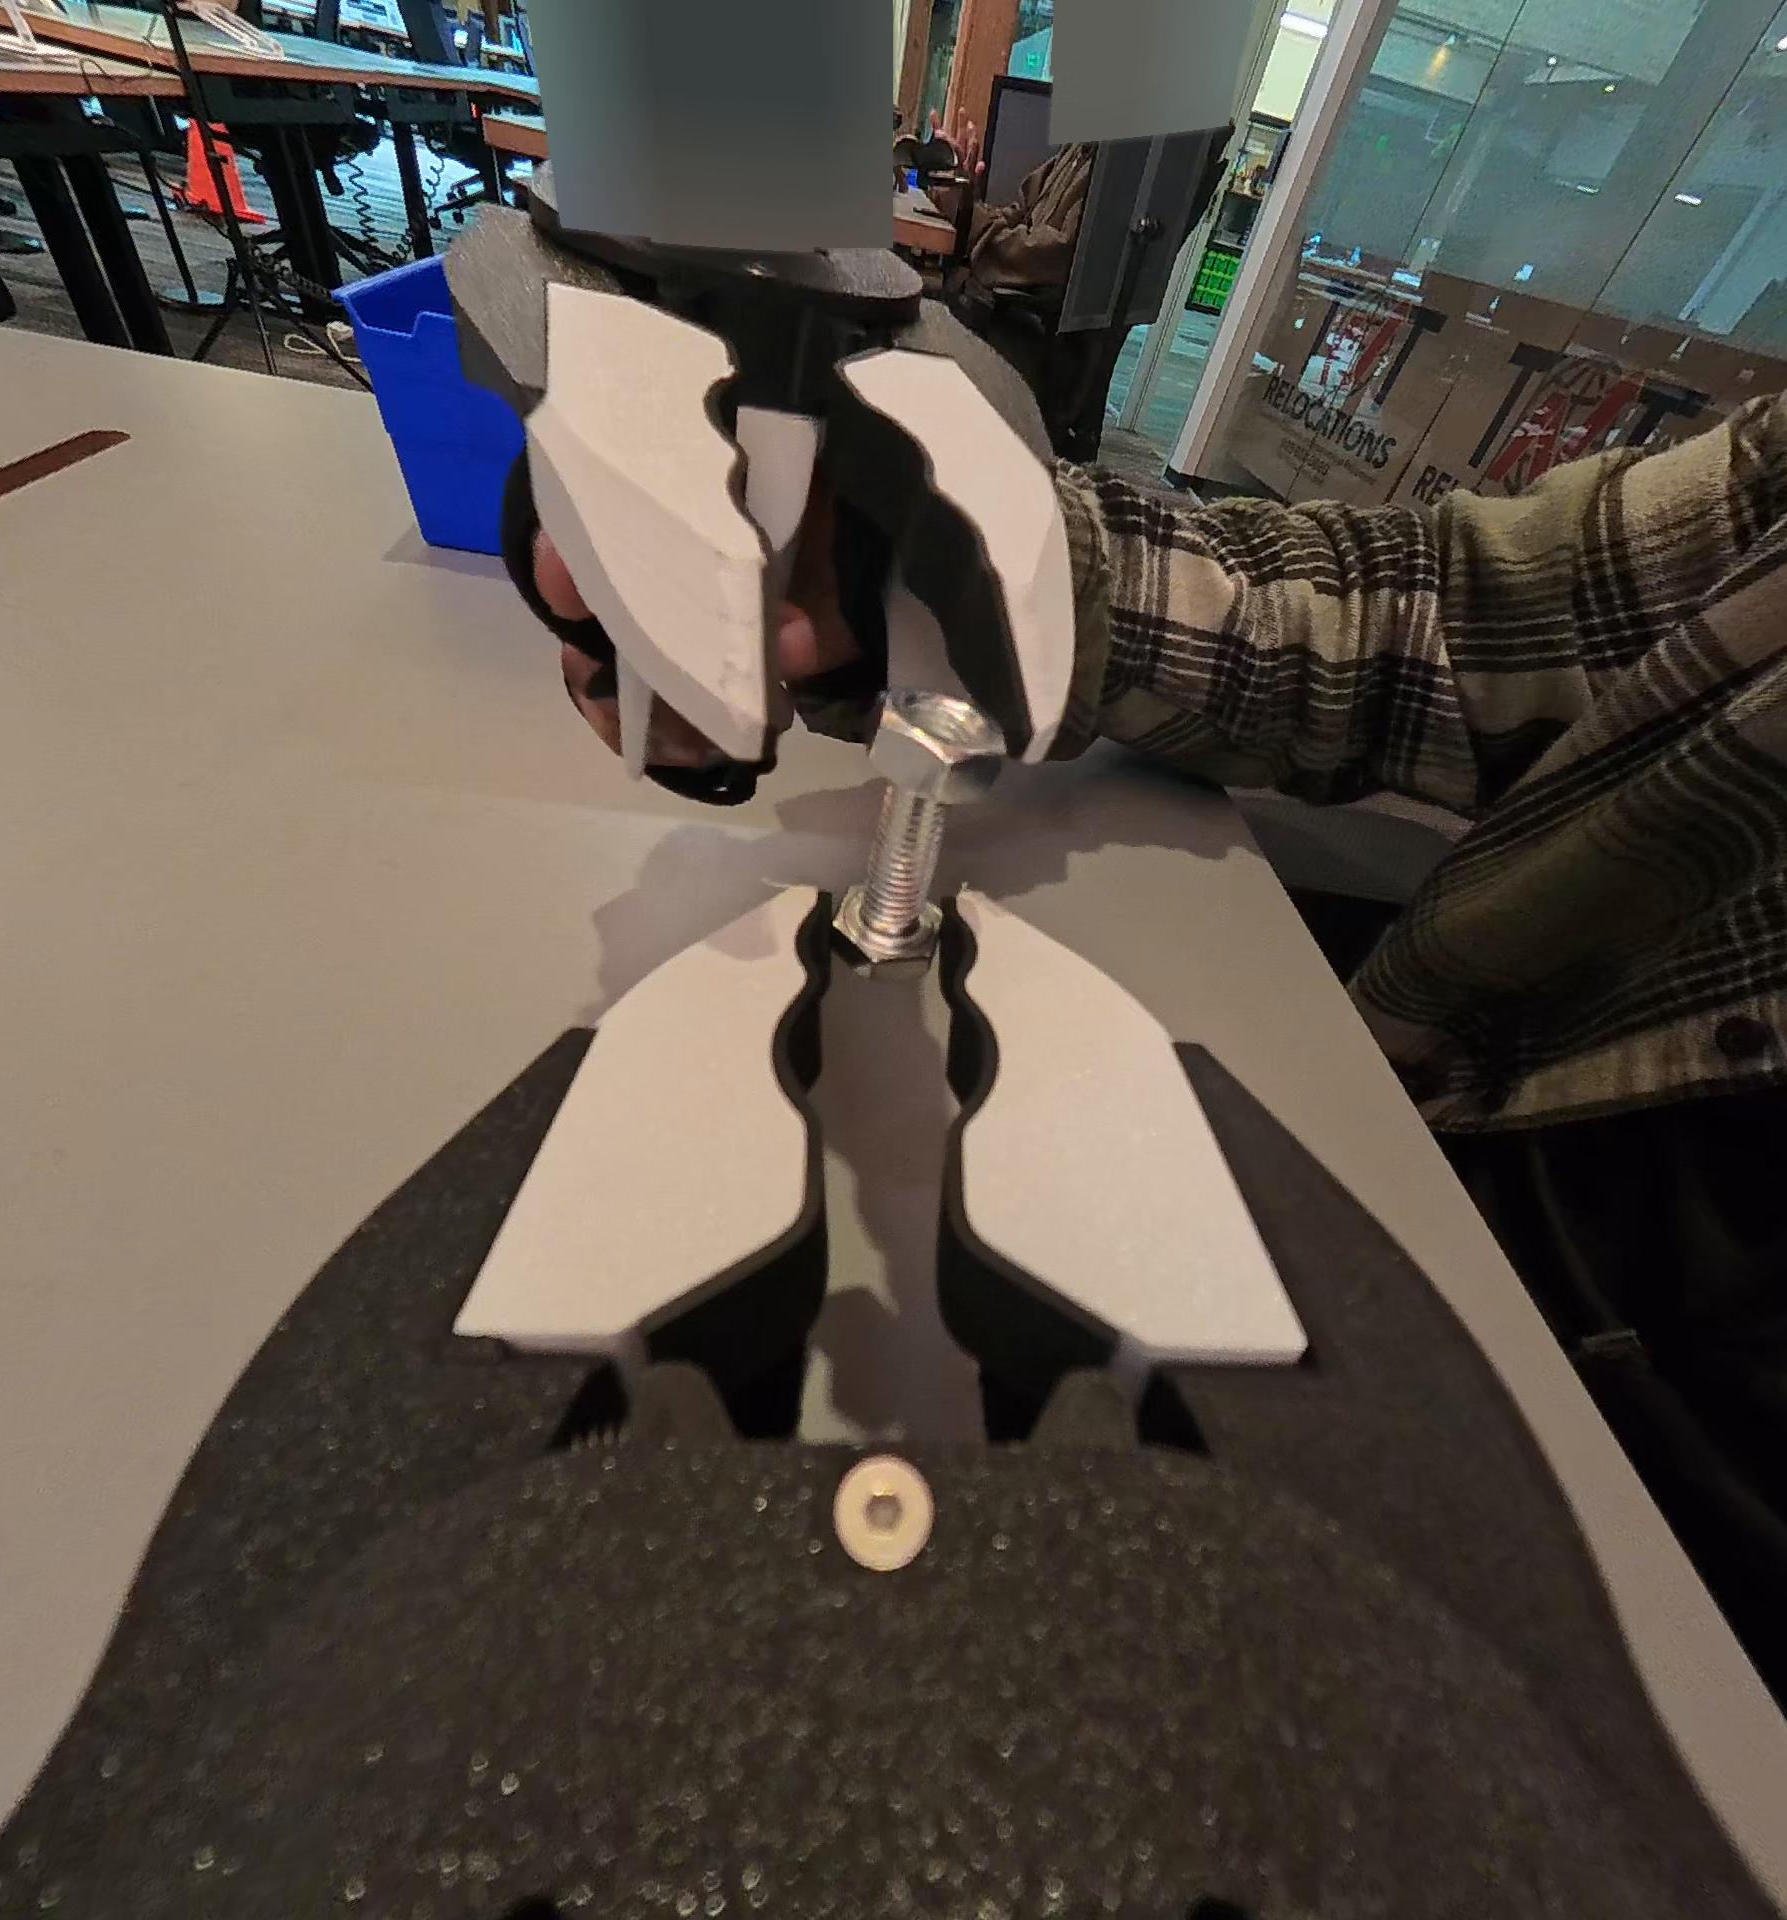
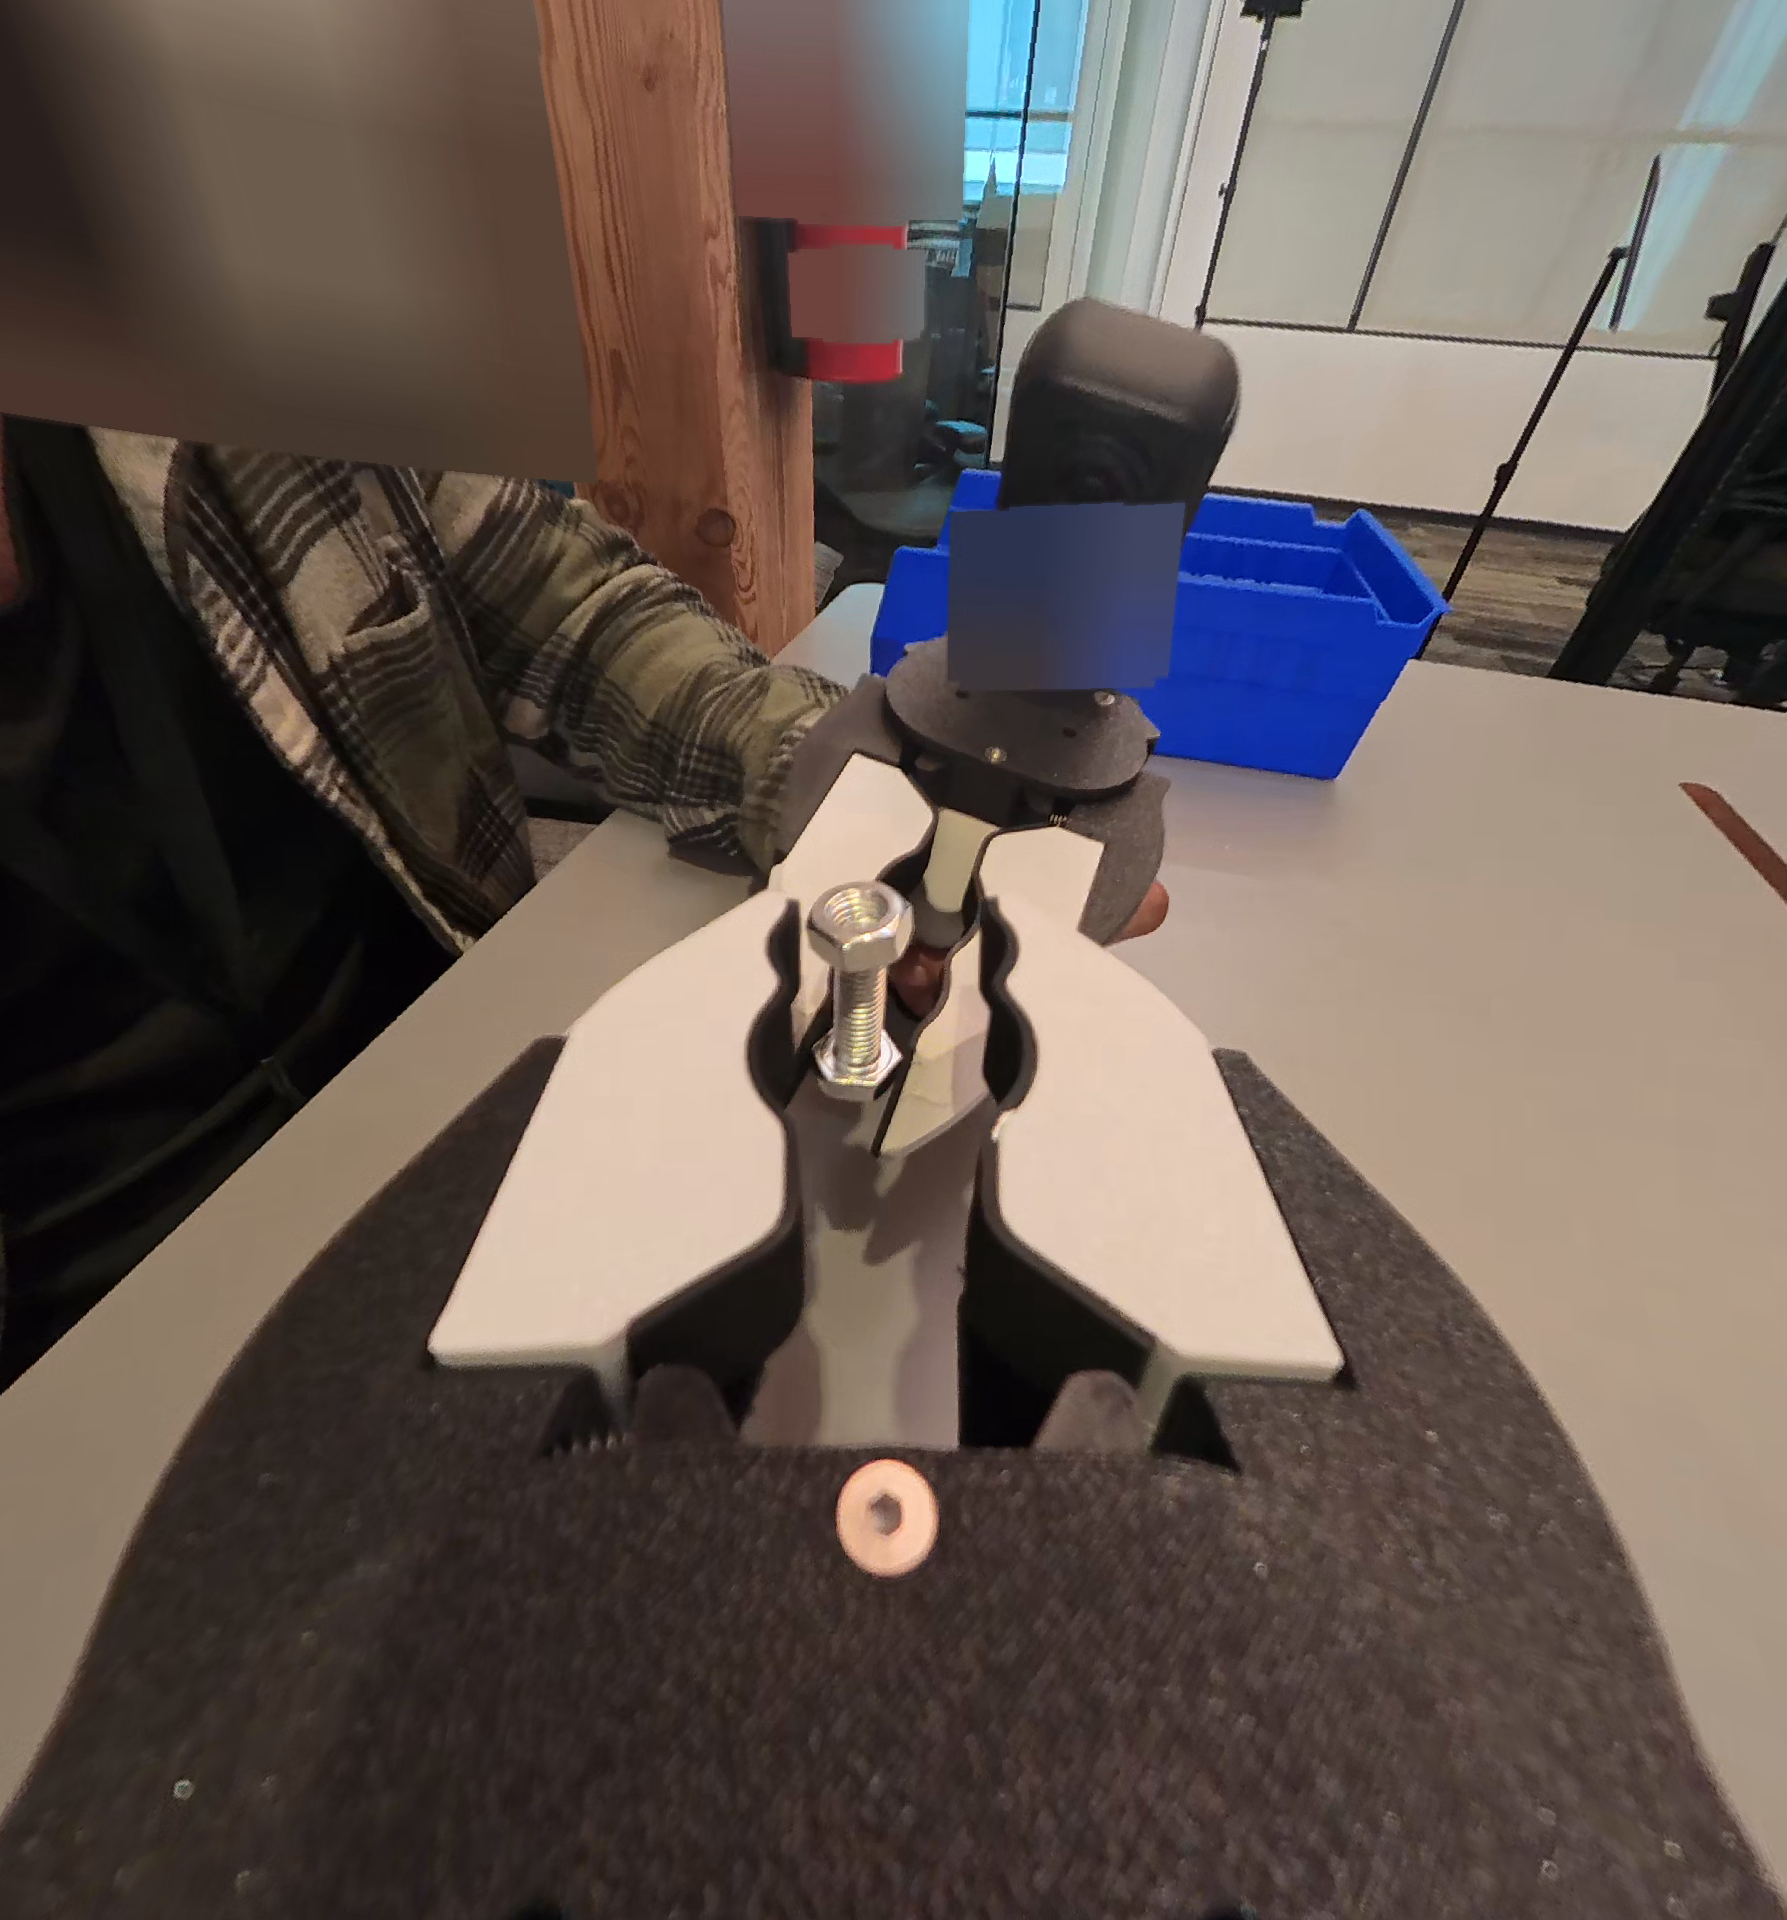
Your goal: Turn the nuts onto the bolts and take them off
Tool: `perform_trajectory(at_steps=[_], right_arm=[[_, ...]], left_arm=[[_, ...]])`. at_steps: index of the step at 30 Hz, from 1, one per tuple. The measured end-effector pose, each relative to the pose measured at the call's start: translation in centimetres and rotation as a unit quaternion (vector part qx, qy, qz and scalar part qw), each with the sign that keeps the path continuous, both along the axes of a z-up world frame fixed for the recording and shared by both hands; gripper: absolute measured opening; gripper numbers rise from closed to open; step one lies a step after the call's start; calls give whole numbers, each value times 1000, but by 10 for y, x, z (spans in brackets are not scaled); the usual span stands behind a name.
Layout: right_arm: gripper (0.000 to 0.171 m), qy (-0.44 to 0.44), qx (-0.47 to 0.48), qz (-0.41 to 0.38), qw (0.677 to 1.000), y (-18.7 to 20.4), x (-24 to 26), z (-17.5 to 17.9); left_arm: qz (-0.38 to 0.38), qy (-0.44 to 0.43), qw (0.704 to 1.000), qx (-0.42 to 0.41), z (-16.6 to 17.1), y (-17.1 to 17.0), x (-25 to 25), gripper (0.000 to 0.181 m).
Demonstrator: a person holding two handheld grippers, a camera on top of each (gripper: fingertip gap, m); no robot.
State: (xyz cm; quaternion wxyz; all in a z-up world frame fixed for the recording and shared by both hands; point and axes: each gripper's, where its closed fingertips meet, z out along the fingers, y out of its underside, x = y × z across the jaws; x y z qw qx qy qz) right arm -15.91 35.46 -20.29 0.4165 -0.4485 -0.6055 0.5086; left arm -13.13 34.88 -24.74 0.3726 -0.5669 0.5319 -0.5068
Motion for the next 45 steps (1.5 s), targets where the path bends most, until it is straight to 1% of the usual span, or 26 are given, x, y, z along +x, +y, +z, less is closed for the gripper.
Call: perform_trajectory(at_steps=[13, 38, 40, 41, 43, 45], right_arm=[[31, -8, 1, -2, 1000, 2, 3, -1], [30, 11, 7, -6, 1000, 2, 4, 10], [31, 17, 5, -32, 999, 5, 3, 11], [33, 19, 4, -63, 998, 11, 2, 11], [35, 36, -5, -158, 987, 28, 4, 13], [43, 56, -19, -256, 965, 42, 10, 13]], left_arm=[[2, 1, 1000, 3, 0, 1, 0, 19], [5, -2, 1000, 1, 0, 2, 0, 19], [13, -5, 1000, 0, 1, 4, -1, 19], [18, -7, 1000, 0, 2, 6, -1, 19], [33, -11, 999, 0, 4, 11, -3, 19], [52, -14, 999, -1, 5, 18, -5, 19]])
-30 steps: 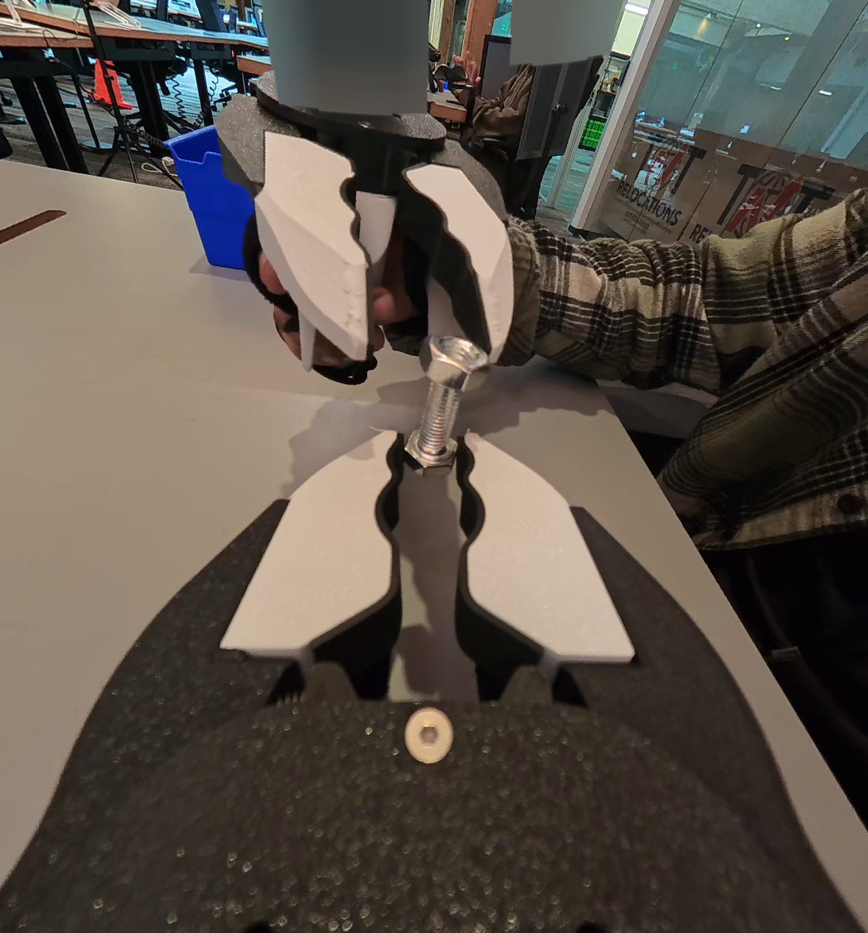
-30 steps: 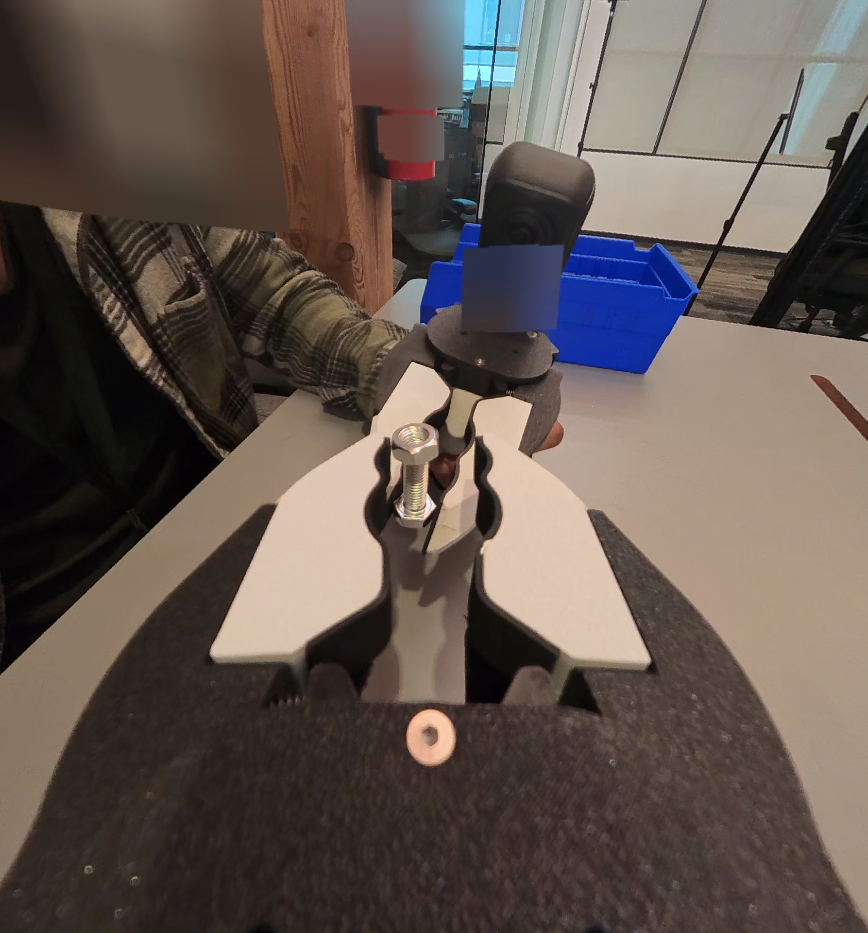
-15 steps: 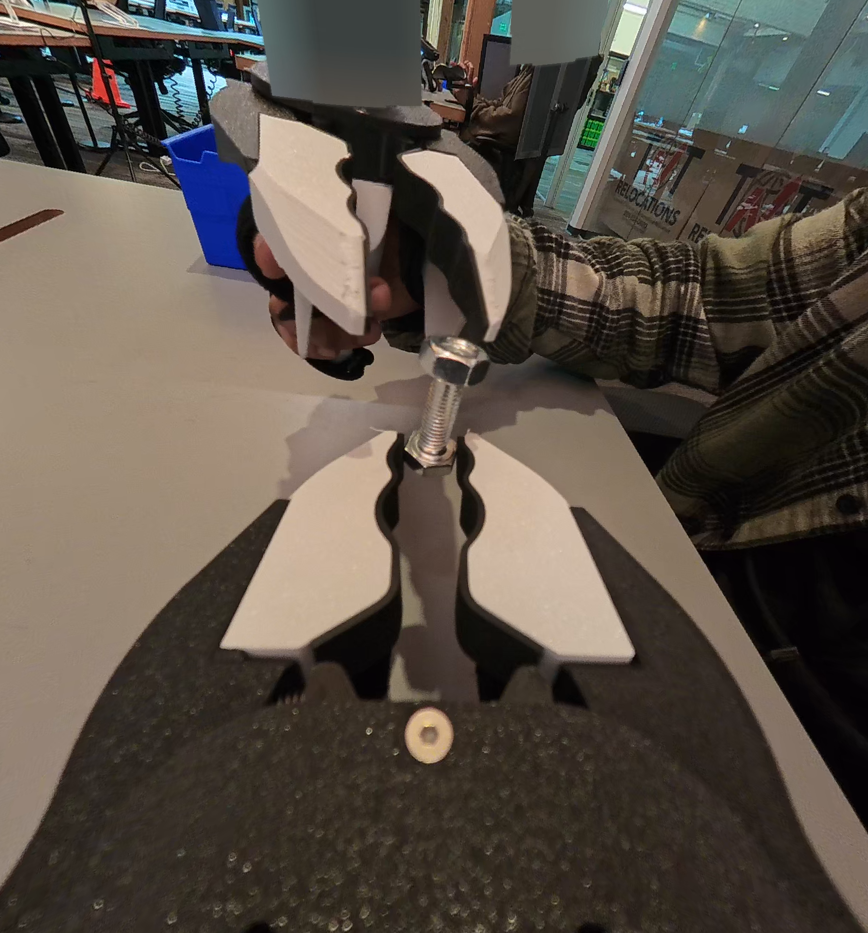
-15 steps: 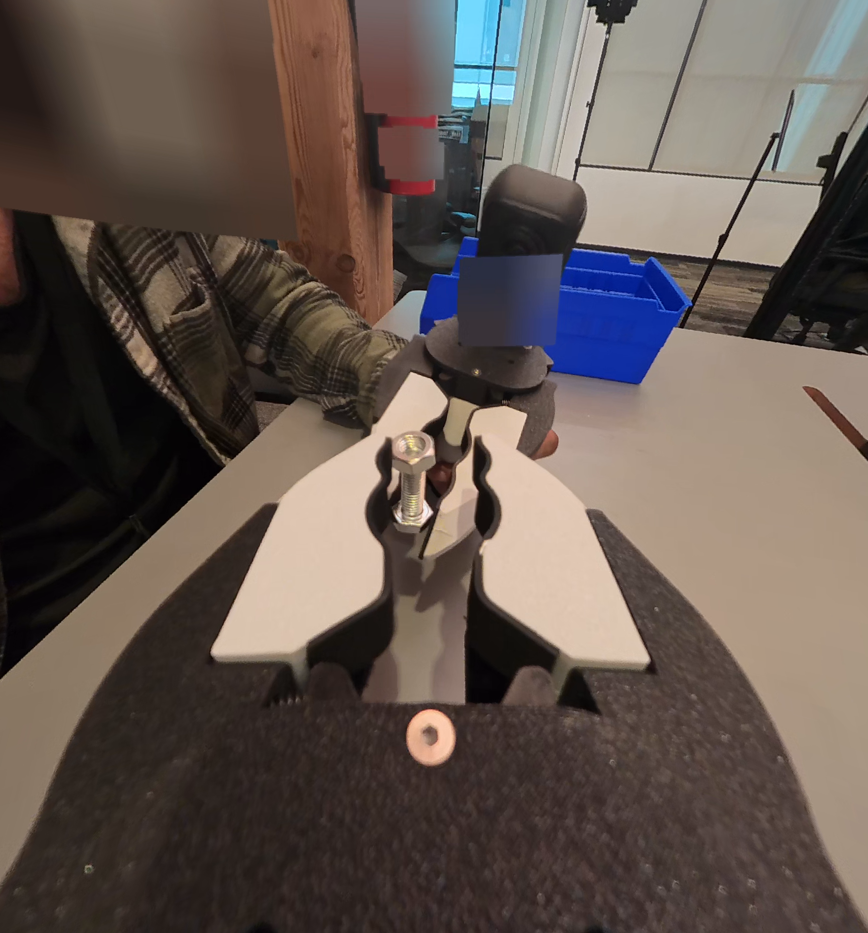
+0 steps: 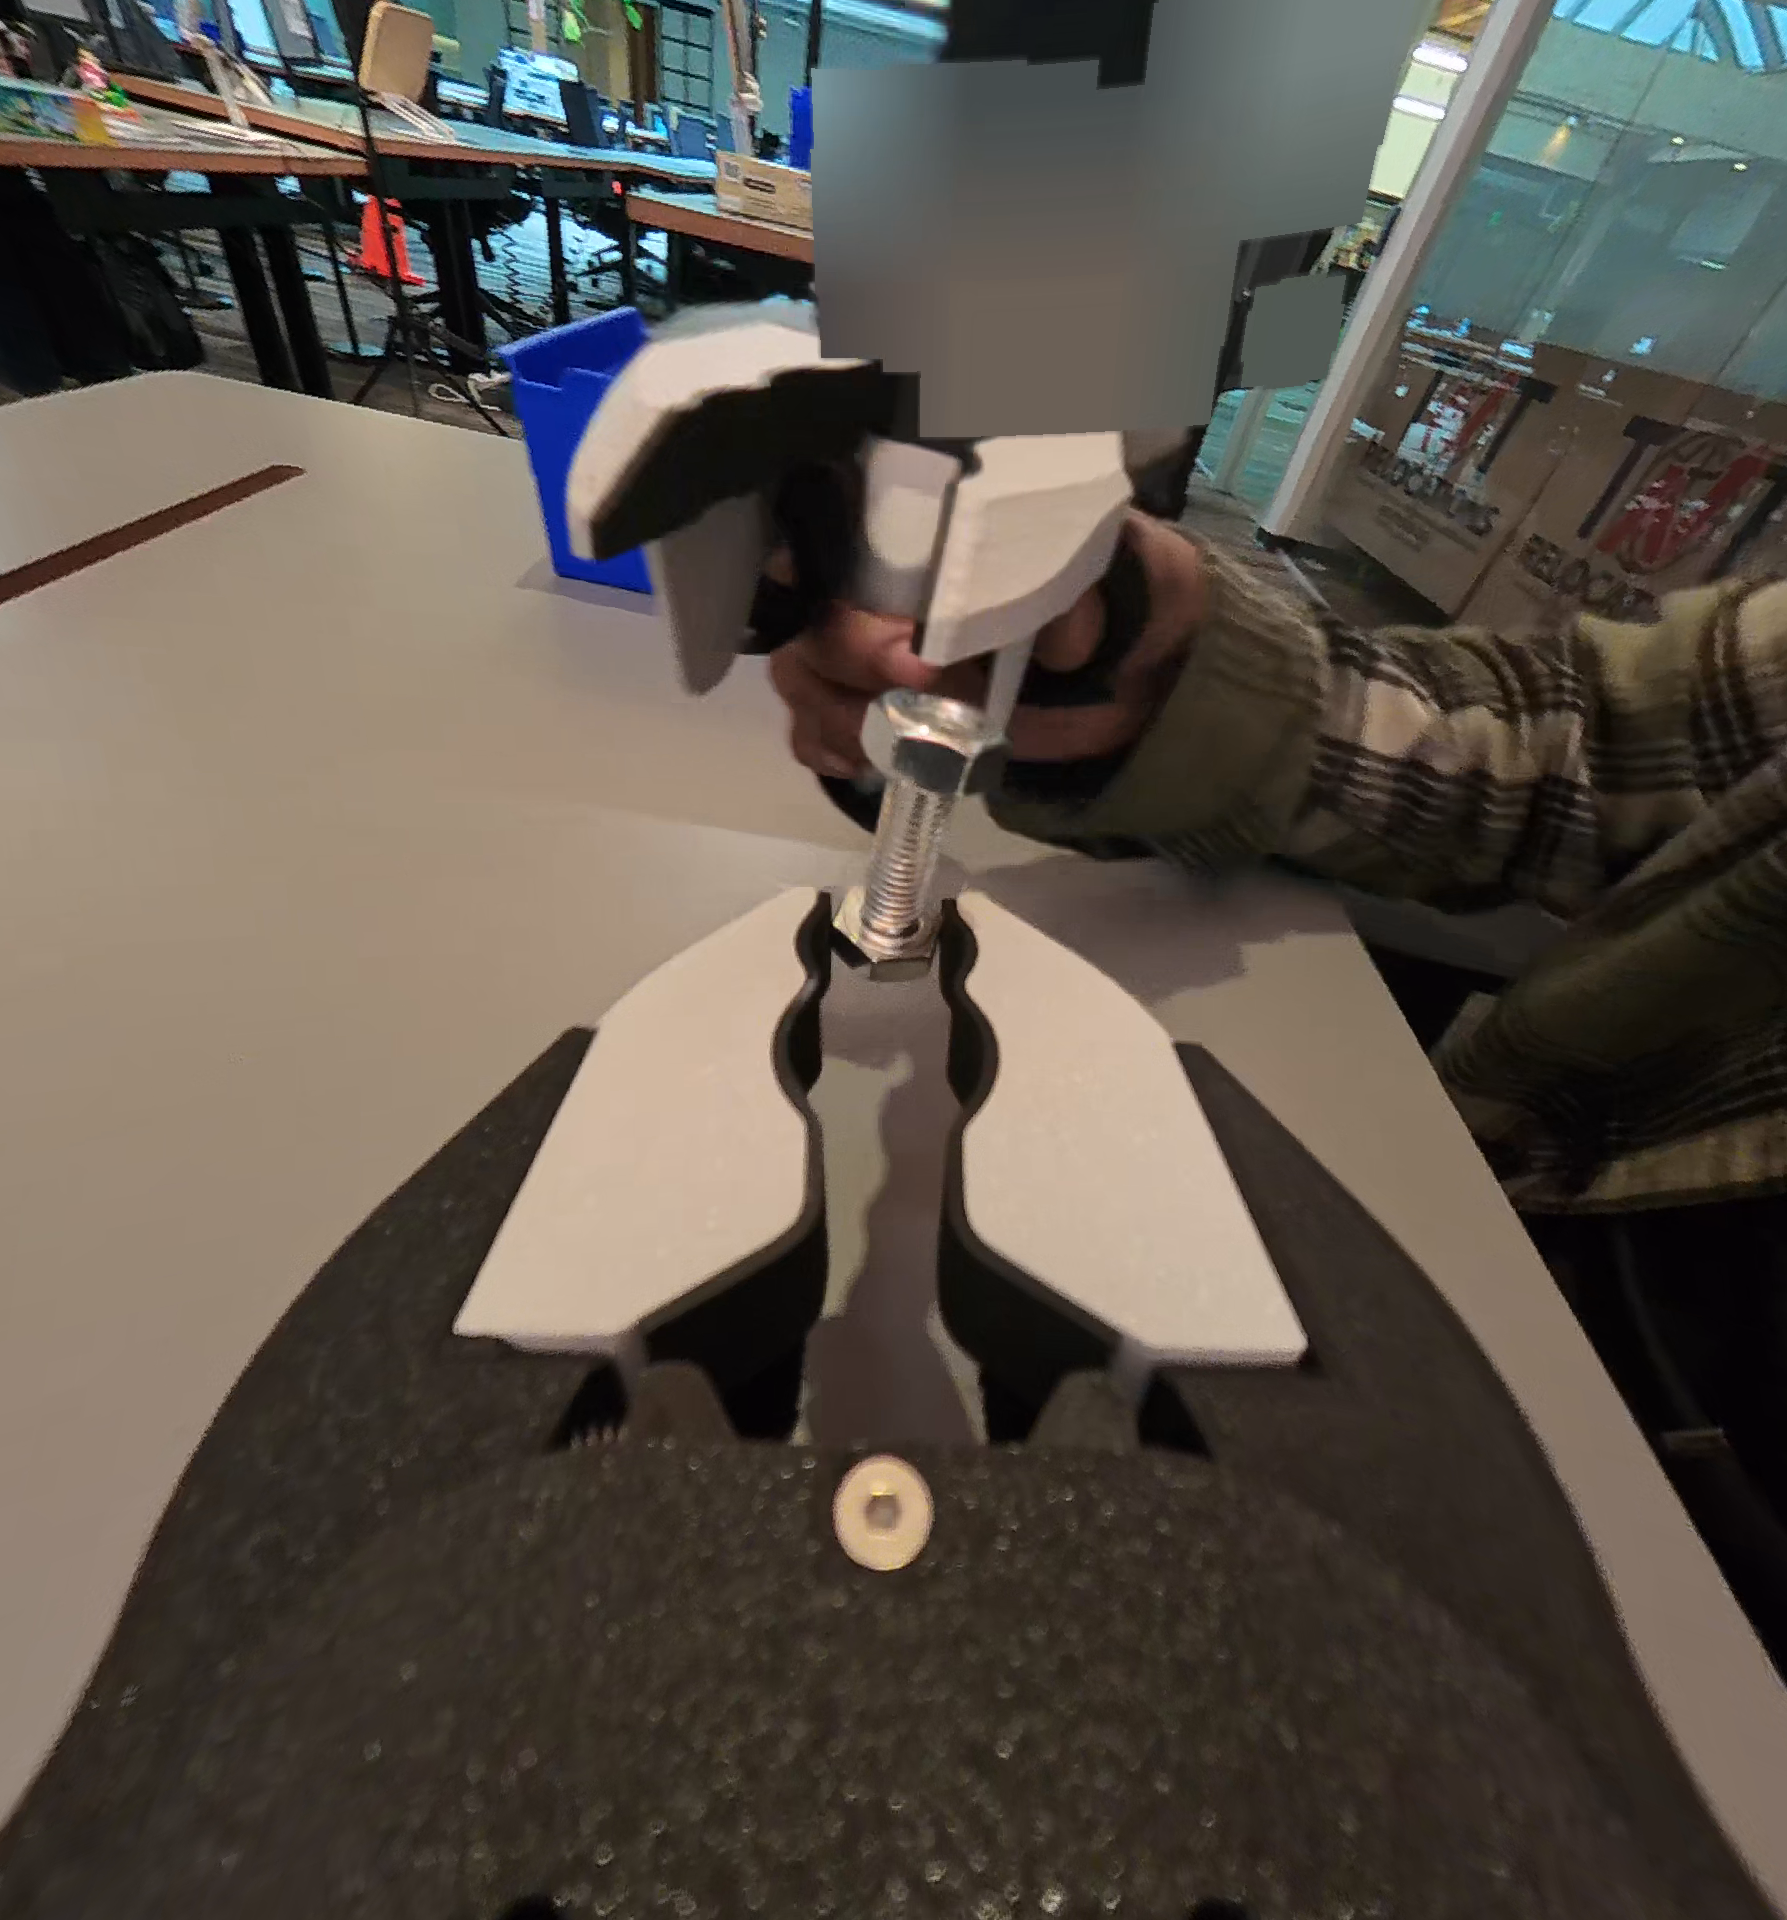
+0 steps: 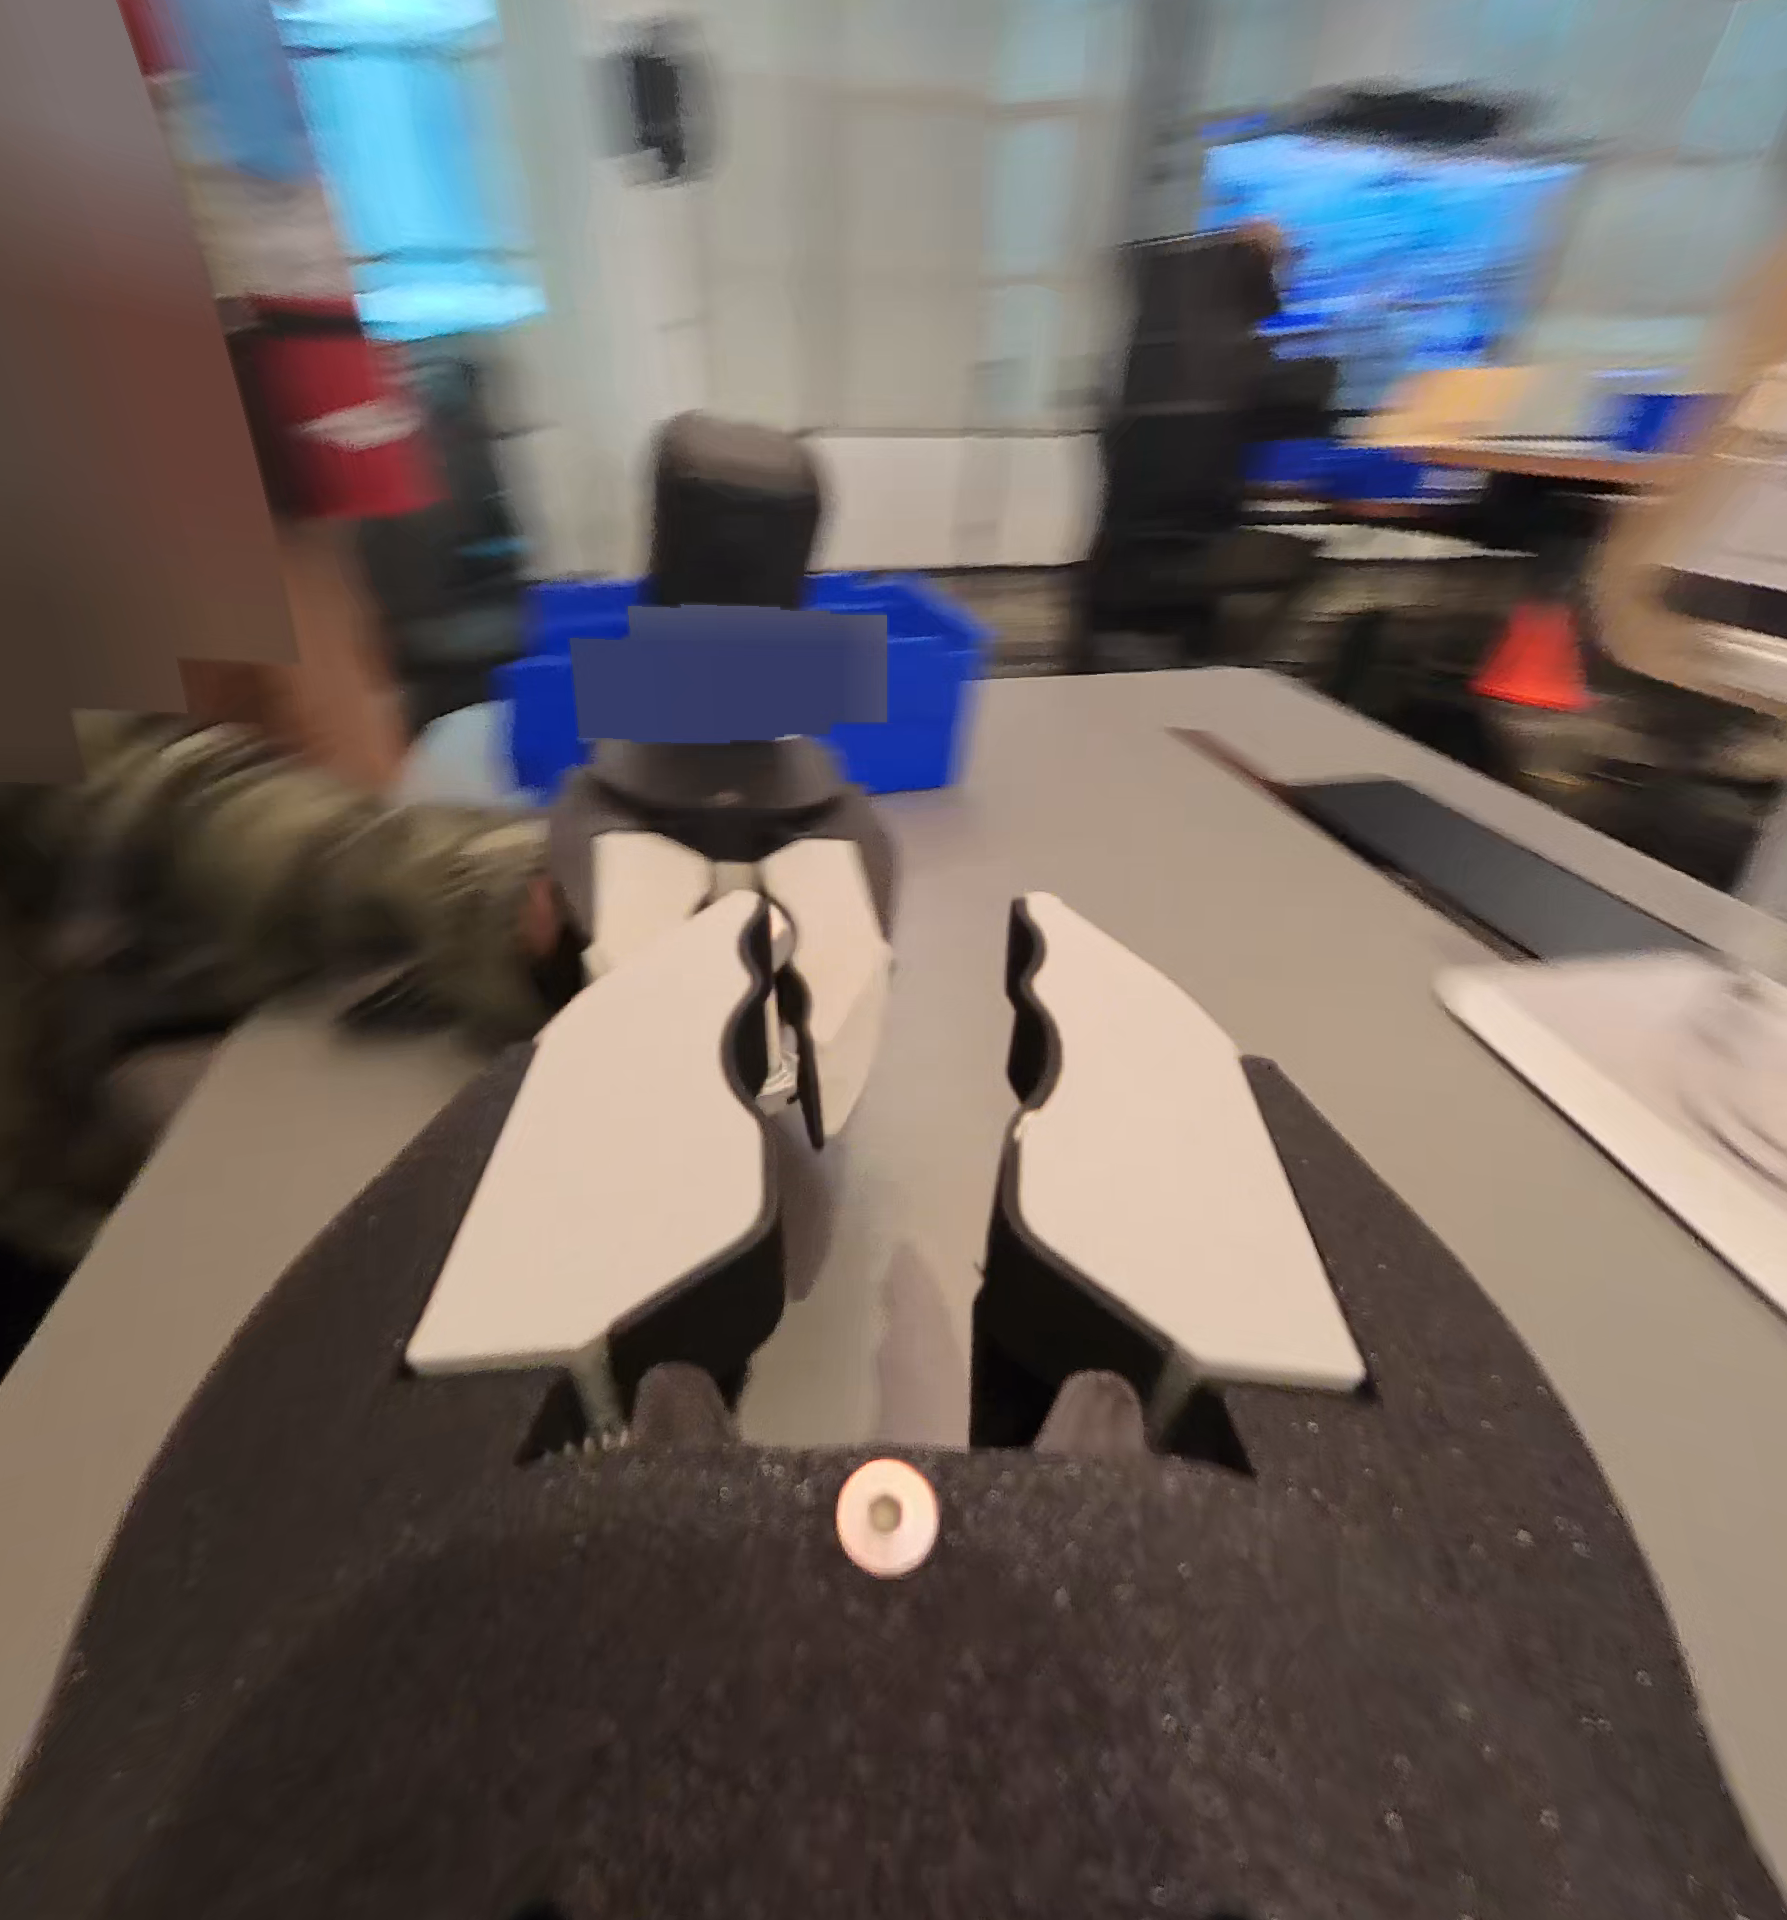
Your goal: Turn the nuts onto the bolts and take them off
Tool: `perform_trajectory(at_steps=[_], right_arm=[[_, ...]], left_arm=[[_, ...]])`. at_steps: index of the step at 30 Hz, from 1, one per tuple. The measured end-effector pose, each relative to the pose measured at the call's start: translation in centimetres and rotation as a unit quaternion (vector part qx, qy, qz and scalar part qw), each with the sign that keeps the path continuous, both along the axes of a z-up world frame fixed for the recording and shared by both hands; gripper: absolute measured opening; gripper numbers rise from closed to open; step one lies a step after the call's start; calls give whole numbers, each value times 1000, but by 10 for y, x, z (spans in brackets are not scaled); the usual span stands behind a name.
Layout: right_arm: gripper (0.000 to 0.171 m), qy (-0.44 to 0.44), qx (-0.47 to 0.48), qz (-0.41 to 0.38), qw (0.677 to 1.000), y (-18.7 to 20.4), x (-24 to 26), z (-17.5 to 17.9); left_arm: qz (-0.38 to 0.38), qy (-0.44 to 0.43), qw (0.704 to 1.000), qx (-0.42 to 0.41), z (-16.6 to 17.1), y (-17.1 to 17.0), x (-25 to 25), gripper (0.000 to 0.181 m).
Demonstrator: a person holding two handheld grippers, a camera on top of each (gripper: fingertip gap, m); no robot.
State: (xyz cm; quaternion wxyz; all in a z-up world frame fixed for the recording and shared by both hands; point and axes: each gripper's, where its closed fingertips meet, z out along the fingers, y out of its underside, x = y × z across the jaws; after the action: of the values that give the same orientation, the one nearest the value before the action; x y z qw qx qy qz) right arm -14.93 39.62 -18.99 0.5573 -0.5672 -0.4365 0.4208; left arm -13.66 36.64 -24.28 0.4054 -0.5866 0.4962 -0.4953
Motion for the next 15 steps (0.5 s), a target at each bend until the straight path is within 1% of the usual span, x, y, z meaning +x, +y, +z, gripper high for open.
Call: perform_trajectory(at_steps=[2, 4, 7, 12, 15], right_arm=[[46, 20, -17, -65, 998, 2, 3, 0], [47, 39, -33, -100, 994, -4, 1, 1], [44, 27, -33, -158, 986, -5, -4, -5], [39, -9, -23, -191, 981, -5, -17, -11], [29, -47, -11, -187, 981, -4, -24, -17]], left_arm=[[20, -1, 1000, -4, 0, 7, -2, 19], [35, -1, 999, -10, -2, 12, -3, 19], [45, -2, 999, -14, -2, 15, -4, 19], [50, 0, 999, -13, -3, 15, -3, 19], [48, 3, 999, -8, -3, 13, -3, 19]])
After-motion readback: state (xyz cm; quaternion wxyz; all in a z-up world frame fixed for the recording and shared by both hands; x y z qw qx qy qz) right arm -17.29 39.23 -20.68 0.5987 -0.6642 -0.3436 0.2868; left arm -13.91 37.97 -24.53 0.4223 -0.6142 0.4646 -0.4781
